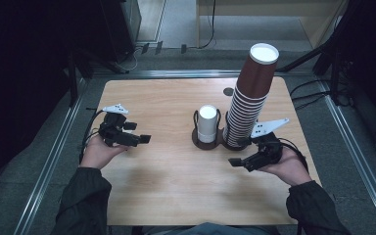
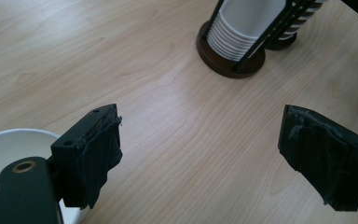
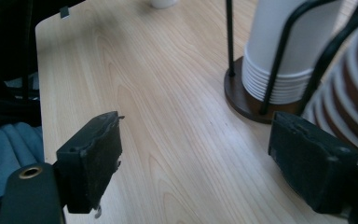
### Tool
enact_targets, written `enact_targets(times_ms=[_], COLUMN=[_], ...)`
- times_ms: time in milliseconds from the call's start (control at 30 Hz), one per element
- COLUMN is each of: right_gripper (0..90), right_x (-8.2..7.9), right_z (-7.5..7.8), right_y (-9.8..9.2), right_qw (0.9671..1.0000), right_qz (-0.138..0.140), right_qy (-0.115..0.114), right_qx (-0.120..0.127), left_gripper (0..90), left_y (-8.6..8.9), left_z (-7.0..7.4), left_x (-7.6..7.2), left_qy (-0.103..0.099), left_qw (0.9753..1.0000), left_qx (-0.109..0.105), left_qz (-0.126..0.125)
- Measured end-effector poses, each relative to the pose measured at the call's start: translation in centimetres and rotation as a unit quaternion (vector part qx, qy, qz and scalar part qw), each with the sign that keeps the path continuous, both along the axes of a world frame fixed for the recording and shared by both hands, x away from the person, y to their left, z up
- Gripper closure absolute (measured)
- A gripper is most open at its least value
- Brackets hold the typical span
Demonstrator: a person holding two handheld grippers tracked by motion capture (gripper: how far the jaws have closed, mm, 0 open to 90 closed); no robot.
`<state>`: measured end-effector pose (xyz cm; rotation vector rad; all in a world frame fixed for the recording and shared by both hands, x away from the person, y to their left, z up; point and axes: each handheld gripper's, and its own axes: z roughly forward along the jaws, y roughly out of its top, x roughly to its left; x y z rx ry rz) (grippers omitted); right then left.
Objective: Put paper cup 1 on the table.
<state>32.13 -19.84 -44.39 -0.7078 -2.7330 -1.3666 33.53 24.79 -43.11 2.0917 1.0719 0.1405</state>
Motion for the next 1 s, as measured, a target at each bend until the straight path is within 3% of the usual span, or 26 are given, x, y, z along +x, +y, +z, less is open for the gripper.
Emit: enact_targets(times_ms=[67, 133, 267, 367, 467, 633, 1000], right_gripper=[21.7, 24.4, 24.3, 24.7, 24.9, 24.8, 23.9], right_x=[0.2, 0.4, 0.7, 1.0, 1.1, 1.4, 2.5], right_z=[0.4, 0.8, 2.2, 3.4, 4.7, 6.8, 11.2], right_y=[-0.6, -1.2, -2.1, -2.7, -3.3, -4.3, -5.9], right_qw=[0.9999, 0.9999, 0.9996, 0.9993, 0.9991, 0.9985, 0.996], right_qz=[-0.01, -0.01, -0.025, -0.031, -0.033, -0.036, -0.05], right_qy=[0.004, 0.003, -0.006, -0.015, -0.023, -0.038, -0.07], right_qx=[0.001, 0.008, -0.008, -0.01, -0.012, -0.019, -0.025], left_gripper=[12.4, 12.7, 15.3, 16.1, 26.0, 32.3, 35.7], left_y=[-0.5, -1.0, -1.6, -2.0, -2.1, -2.6, -3.5], left_z=[-0.2, -0.3, -0.4, -0.3, -0.2, -0.2, 0.1], left_x=[-0.1, -0.3, -0.3, -0.4, -0.5, -0.7, -1.1], left_qy=[0.0, -0.001, 0.003, -0.006, -0.005, -0.005, -0.02], left_qw=[1.0, 1.0, 0.9999, 0.9999, 0.9996, 0.9991, 0.9987], left_qx=[0.007, 0.001, -0.01, -0.011, -0.024, -0.031, -0.022], left_qz=[0.001, -0.002, -0.012, -0.011, -0.016, -0.03, -0.042])
